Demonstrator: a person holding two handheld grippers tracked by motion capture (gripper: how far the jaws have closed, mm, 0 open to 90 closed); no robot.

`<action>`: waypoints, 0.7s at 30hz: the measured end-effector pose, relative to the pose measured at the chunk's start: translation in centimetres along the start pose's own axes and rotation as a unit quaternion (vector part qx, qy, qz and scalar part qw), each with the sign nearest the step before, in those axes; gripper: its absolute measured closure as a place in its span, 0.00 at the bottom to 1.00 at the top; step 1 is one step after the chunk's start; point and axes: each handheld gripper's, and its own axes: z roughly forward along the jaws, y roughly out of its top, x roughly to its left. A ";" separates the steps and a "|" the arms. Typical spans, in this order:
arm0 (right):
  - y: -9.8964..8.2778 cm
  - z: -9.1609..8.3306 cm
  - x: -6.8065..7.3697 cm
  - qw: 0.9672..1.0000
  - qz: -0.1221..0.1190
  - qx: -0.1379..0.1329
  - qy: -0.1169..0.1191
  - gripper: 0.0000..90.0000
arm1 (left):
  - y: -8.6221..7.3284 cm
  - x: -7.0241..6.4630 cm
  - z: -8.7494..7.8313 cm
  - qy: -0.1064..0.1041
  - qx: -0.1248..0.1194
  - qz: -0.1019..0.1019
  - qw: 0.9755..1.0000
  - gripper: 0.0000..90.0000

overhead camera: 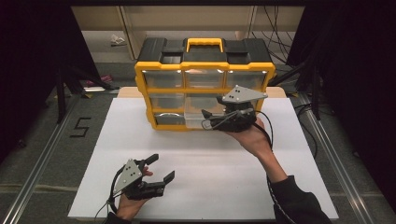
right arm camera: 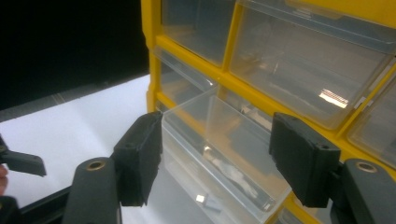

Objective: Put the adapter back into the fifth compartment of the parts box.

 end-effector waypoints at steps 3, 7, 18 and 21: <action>-0.5 -0.3 0.5 1.000 0.002 -0.007 0.008 0.38 | 0.0 0.0 0.0 0.000 0.001 -0.001 1.000 0.19; -0.7 -0.5 0.8 1.000 0.003 -0.011 0.015 0.37 | 0.0 0.0 0.0 0.000 0.000 -0.001 1.000 0.19; -1.8 -1.3 2.1 0.999 0.005 -0.032 0.030 0.35 | 0.0 0.0 0.0 0.000 0.000 -0.001 1.000 0.19; -2.1 -1.3 2.2 0.999 0.006 -0.035 0.032 0.35 | 0.0 0.0 0.0 0.000 0.000 -0.001 1.000 0.19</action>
